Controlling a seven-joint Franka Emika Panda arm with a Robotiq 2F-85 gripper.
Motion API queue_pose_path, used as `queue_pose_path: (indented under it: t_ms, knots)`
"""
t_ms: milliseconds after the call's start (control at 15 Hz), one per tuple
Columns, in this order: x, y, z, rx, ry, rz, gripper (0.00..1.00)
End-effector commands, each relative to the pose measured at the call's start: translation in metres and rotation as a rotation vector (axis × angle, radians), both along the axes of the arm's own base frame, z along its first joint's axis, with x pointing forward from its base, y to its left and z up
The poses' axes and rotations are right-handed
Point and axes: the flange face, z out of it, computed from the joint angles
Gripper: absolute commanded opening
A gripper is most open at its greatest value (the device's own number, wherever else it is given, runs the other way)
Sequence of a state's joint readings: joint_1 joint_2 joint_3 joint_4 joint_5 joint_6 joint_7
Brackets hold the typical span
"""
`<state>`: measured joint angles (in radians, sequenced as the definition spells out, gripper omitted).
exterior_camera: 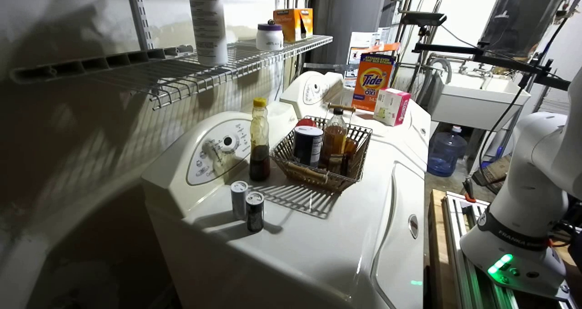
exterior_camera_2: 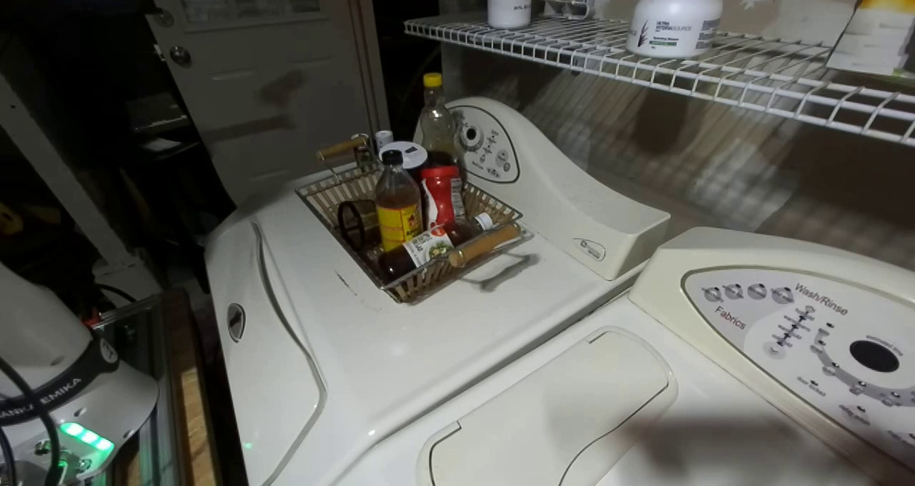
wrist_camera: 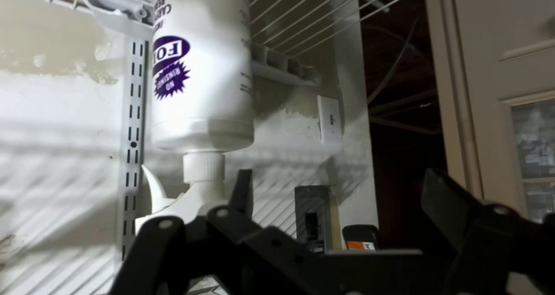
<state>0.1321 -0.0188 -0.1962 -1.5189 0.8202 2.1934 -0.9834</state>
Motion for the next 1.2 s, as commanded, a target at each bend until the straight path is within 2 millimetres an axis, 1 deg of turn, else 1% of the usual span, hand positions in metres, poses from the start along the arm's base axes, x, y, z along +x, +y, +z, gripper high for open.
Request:
queue_pose_path:
  t_ms: [0,133,333,800,867,1000,1133]
  knots:
    - [-0.042,0.005,0.007,-0.041,0.096,-0.008,1.00]
    - [-0.058,0.008,0.012,-0.074,0.123,-0.017,1.00]
    - [-0.082,0.011,0.012,-0.154,0.175,-0.064,1.00]
    - [-0.124,0.022,0.012,-0.305,0.181,-0.124,1.00]
    - [-0.104,0.019,0.015,-0.265,0.182,-0.094,1.00]
    - [-0.114,0.020,0.016,-0.288,0.181,-0.100,1.00]
    - [-0.118,0.020,0.015,-0.290,0.180,-0.100,1.00]
